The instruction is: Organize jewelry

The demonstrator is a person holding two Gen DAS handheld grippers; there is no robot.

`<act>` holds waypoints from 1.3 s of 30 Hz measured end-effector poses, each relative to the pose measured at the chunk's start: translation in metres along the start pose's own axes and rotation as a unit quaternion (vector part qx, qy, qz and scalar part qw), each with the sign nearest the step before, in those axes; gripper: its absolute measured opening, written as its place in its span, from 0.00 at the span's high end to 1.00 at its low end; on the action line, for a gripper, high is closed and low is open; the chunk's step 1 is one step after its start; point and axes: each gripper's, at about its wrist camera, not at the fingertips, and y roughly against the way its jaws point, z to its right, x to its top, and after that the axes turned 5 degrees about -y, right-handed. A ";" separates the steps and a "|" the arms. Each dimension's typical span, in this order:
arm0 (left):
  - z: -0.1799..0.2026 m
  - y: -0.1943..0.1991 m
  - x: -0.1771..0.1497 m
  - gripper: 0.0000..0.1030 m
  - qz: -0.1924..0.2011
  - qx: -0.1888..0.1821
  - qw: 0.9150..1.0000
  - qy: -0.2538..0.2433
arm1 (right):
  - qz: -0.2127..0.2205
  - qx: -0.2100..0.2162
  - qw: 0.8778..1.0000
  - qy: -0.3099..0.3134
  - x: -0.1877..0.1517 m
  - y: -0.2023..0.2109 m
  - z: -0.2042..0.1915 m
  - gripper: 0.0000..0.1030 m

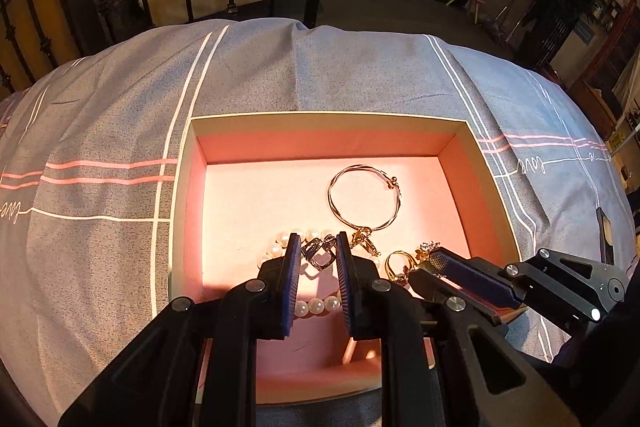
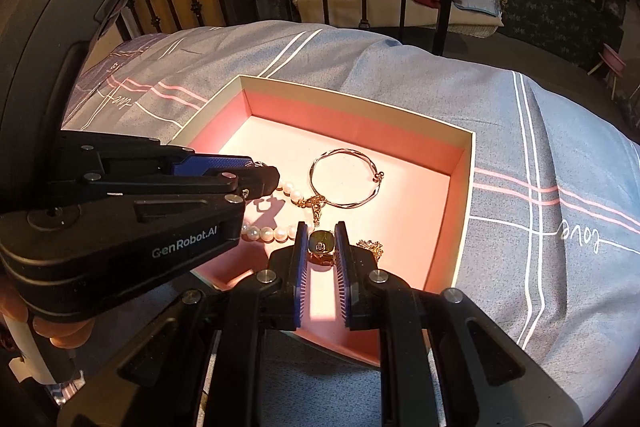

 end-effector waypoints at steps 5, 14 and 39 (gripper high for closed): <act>0.003 0.004 -0.001 0.83 0.005 0.005 1.000 -0.005 | 0.003 0.000 1.000 0.002 -0.001 0.002 -0.001 0.86; 0.007 0.016 -0.003 0.61 0.018 0.011 1.000 -0.012 | 0.005 0.003 1.000 0.003 -0.003 0.009 -0.005 0.82; -0.015 0.088 -0.171 0.17 0.034 0.028 0.999 -0.023 | 0.052 -0.014 0.998 0.042 -0.123 0.080 -0.042 0.19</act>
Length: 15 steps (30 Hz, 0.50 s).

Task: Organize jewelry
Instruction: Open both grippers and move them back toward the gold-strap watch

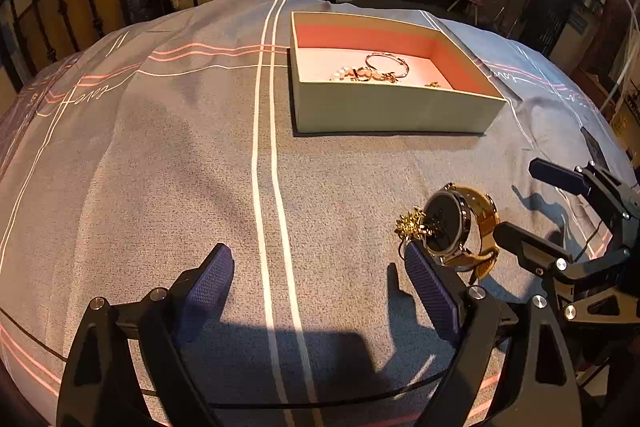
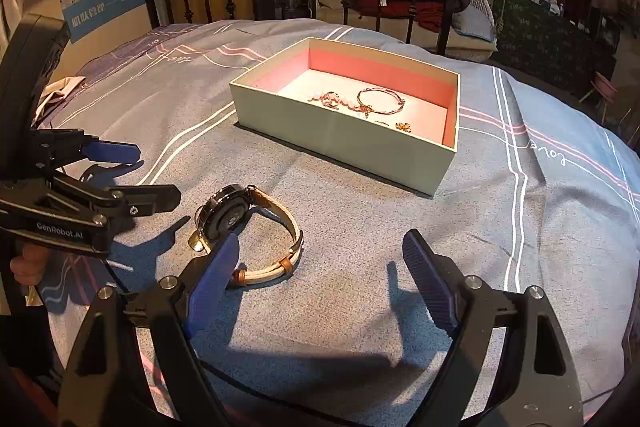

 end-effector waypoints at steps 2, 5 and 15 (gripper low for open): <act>0.011 0.002 -0.005 0.17 0.004 -0.009 1.000 -0.028 | -0.001 0.001 1.000 -0.001 -0.006 0.005 0.002 0.19; 0.022 -0.004 -0.005 0.24 0.004 0.010 0.998 -0.057 | -0.006 0.005 1.000 -0.018 -0.014 0.009 0.010 0.19; 0.031 -0.025 0.010 0.42 -0.006 0.001 0.998 -0.069 | -0.021 0.003 1.000 -0.018 -0.024 0.002 0.008 0.19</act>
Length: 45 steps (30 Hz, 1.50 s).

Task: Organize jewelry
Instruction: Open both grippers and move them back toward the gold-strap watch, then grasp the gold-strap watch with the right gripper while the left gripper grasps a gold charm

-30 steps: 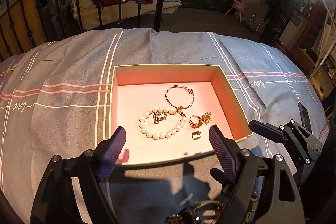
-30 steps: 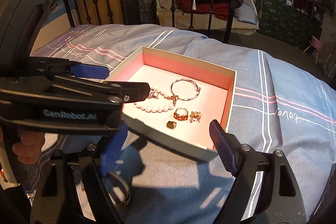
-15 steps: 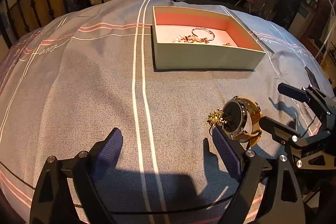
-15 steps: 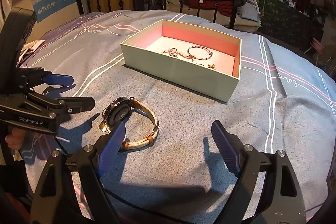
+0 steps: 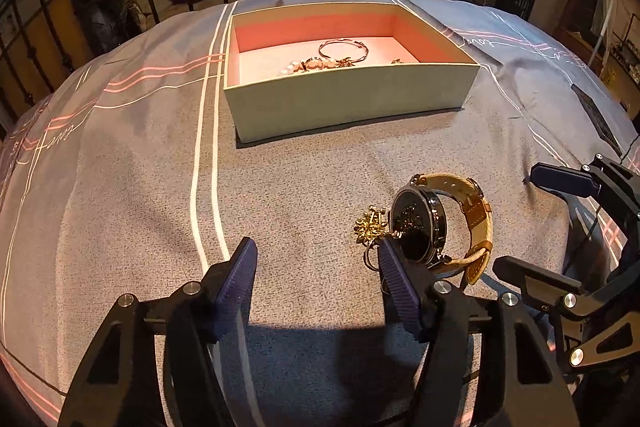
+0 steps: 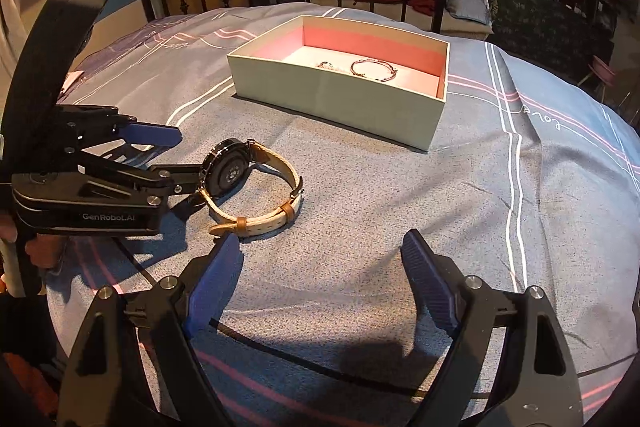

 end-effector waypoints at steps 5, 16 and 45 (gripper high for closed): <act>0.003 0.001 0.000 0.72 0.003 -0.011 1.000 -0.019 | -0.005 0.004 1.000 0.009 0.002 -0.004 -0.006 0.19; -0.050 0.015 -0.004 0.95 0.035 -0.079 0.991 0.101 | -0.014 0.022 0.999 0.046 0.014 -0.017 -0.022 0.19; -0.023 0.029 0.042 0.95 0.064 -0.051 0.996 0.038 | 0.028 0.051 0.998 -0.008 0.074 -0.015 -0.005 0.53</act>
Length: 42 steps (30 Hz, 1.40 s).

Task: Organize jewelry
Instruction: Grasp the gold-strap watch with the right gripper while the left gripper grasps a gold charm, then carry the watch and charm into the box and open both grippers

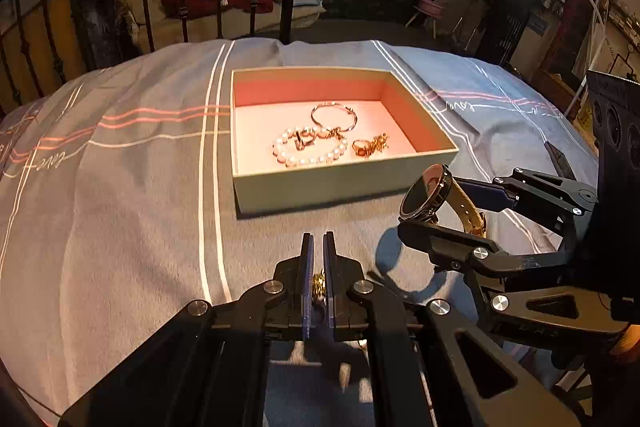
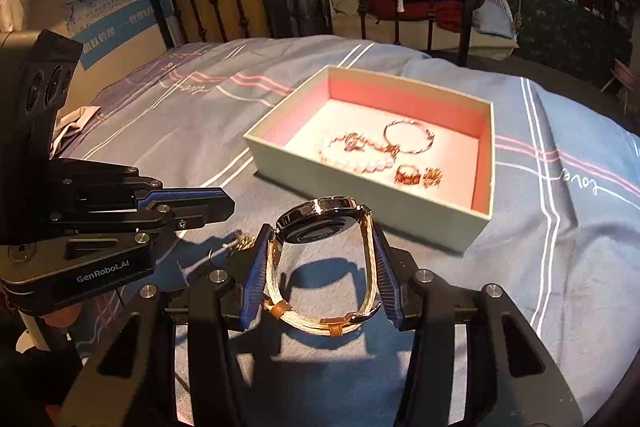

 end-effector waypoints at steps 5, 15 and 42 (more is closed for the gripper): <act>0.004 -0.001 0.051 0.95 0.040 0.011 0.999 -0.017 | 0.020 -0.027 0.999 -0.002 0.036 -0.001 0.014 0.53; -0.004 -0.053 0.111 0.95 0.000 0.037 0.999 0.028 | 0.006 -0.080 0.997 -0.019 0.078 -0.030 0.041 0.53; -0.010 -0.108 0.101 0.80 -0.084 0.018 0.996 0.029 | -0.061 -0.068 0.995 -0.026 0.059 -0.076 0.054 0.51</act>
